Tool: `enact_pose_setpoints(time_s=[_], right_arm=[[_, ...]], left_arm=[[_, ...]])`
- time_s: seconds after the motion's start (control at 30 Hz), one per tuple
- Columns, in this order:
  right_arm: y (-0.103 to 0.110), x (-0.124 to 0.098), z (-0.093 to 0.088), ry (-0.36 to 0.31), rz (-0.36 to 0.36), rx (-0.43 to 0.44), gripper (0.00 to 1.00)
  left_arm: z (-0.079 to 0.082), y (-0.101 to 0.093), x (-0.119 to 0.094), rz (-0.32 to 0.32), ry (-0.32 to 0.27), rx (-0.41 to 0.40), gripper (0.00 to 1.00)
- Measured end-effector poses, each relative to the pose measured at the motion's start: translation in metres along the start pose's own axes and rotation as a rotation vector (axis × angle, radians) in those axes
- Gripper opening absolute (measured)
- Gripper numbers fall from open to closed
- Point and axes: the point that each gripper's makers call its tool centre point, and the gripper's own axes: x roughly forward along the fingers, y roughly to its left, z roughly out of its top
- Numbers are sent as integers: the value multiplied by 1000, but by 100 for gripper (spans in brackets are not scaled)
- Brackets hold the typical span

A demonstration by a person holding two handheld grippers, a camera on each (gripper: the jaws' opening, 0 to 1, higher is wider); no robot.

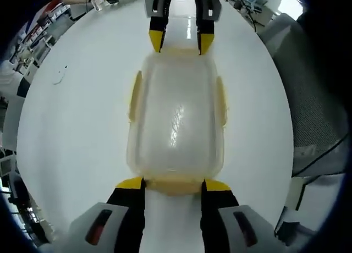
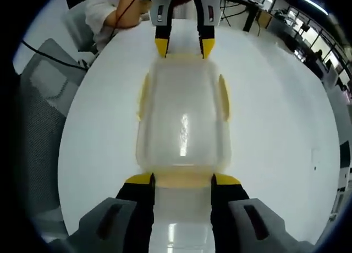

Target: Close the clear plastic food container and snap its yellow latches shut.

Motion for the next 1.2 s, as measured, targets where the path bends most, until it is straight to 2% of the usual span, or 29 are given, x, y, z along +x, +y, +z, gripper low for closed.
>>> enact_pose_setpoints(time_s=[0.33,0.57,0.87,1.2], right_arm=[[4,-23,6,-44,14,-11,37],[2,-40,10,-64,14,-7,37],[-1,-51,9,-58,0,-7,37],[4,-61,-7,-46,6,1,37]], left_arm=[[12,-6,-27,-5,-2,2,34],[20,0,-44,0,8,8,34],[28,3,-51,-2,17,9,34],[48,-2,-53,-18,-12,16,34]])
